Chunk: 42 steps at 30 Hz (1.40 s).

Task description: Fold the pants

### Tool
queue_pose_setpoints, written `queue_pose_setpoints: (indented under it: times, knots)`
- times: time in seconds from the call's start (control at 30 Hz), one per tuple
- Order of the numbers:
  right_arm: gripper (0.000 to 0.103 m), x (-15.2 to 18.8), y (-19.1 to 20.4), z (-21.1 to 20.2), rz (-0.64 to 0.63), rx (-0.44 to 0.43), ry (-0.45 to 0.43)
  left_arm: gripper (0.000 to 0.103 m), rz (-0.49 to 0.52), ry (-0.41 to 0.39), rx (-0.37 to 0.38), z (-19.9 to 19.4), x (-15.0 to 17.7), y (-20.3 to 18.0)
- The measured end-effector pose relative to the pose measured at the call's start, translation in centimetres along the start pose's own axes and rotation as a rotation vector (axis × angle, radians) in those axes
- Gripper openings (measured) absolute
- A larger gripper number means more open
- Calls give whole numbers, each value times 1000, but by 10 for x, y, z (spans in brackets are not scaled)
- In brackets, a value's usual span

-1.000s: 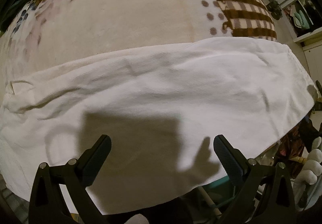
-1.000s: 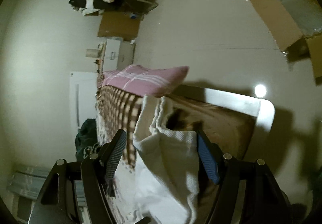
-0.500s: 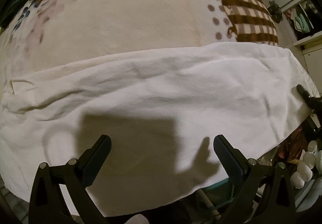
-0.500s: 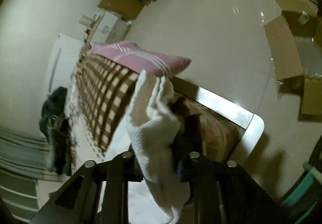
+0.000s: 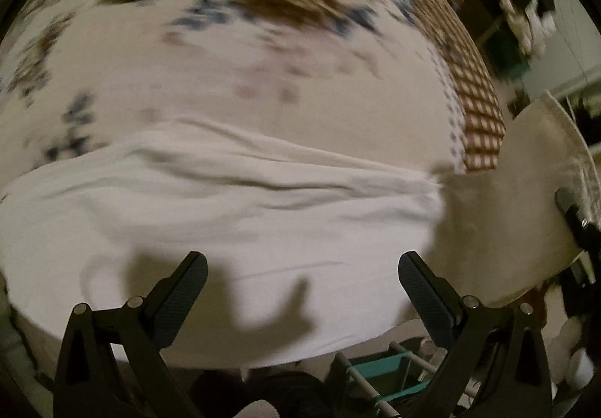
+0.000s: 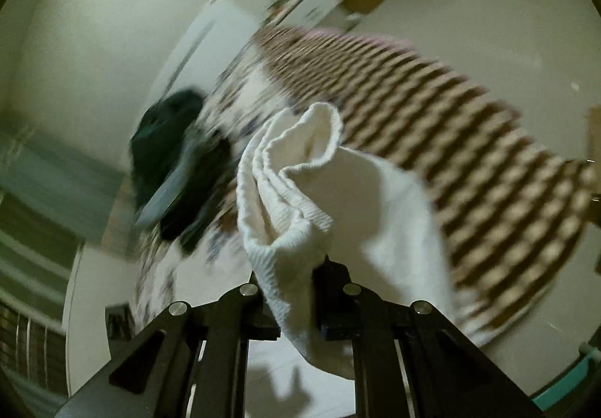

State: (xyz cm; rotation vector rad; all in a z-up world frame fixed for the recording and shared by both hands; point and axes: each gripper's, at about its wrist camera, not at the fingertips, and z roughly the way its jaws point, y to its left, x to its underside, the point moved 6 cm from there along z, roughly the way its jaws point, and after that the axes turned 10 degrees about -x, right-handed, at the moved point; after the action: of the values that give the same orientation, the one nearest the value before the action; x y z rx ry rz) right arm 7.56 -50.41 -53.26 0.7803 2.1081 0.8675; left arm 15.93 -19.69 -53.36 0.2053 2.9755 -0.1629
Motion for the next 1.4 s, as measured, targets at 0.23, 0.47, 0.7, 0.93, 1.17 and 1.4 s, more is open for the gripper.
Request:
queue_pose_setpoints:
  times: [0.23,0.47,0.7,0.93,1.17,1.4]
  knots:
    - [14,136,96,109,-114,-86,279,103,-179,-32,-75,-26,18,137]
    - [22,286,115,197,-196,1,566,103,-289,-18,-134,-19,47,228]
    - [82,287,125,167,-66,-102,625,103,-355,-36,-88,-21,50,242]
    - [82,206,59,117,-89,218,533,103,-229,-32,-99,20,31,183]
    - [82,146,-5,120,-232,582,543,103,-203,36,-251,87,20,187]
    - [82,148,-21,134,-303,667,592,103,-245,20,-205,71,21,188]
